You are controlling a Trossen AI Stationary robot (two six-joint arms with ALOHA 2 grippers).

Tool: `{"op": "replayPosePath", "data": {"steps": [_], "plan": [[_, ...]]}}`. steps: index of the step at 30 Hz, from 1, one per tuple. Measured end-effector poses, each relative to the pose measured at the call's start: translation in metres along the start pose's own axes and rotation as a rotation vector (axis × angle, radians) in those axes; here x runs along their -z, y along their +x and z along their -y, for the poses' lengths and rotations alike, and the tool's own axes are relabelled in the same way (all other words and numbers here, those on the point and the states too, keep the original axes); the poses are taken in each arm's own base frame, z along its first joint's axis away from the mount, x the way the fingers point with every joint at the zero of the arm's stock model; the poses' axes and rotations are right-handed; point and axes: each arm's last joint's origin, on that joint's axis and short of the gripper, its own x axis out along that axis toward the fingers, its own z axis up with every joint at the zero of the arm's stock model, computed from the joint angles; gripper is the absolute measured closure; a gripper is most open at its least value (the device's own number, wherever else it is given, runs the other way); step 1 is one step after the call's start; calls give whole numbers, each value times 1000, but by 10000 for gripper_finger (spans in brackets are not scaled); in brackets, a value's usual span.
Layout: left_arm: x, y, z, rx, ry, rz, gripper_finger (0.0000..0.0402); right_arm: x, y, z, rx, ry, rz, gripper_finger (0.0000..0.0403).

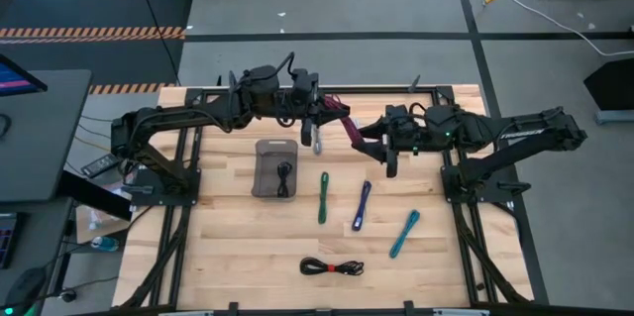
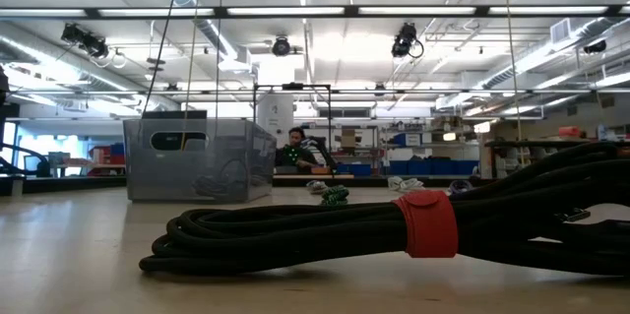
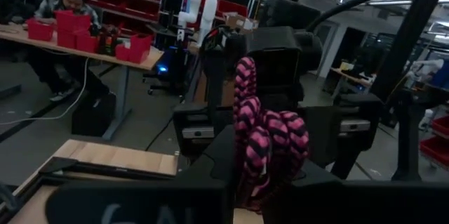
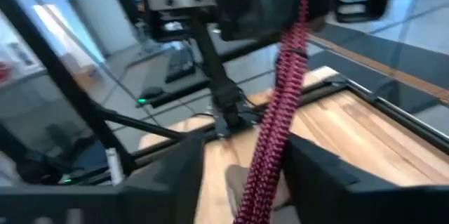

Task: Pick and place USB-C Cables
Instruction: Put the pink USB cable into the black bin

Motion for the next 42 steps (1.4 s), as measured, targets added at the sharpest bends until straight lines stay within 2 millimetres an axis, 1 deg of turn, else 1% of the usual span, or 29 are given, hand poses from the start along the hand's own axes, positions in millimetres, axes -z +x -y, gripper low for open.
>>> {"op": "replayPosePath", "data": {"steps": [3, 7, 12, 14, 19, 22, 25, 30, 34, 37, 42], "plan": [[0, 0, 0, 1, 0, 2, 369, -4, -1, -3, -68, 4, 18, 165], [3, 0, -1, -10, -11, -37, 369, -9, -11, -4, -108, 8, 34, 141], [17, -2, -4, -45, -28, -165, 369, -12, -25, -1, -97, 16, 26, 137], [22, -1, -3, -53, -31, -204, 369, -17, -31, -1, -103, 16, 52, 139], [22, -1, 0, -50, -29, -202, 369, -20, -47, 4, -79, 15, 52, 139], [26, -1, -1, -56, -39, -243, 369, -25, -60, 7, -66, 19, 75, 140], [36, -4, 0, -66, -48, -341, 369, -25, -70, 10, -56, 20, 68, 140], [61, -13, 7, -78, -64, -601, 369, -24, -83, 13, -41, 52, 49, 140], [77, -25, 14, 7, -110, -814, 369, -23, -86, 14, -34, 70, 32, 144], [83, -33, 16, 33, -196, -912, 369, -21, -85, 14, -28, 70, 17, 145], [84, -41, 11, 153, -309, -968, 369, -20, -82, 14, -27, 69, 4, 145]]}}
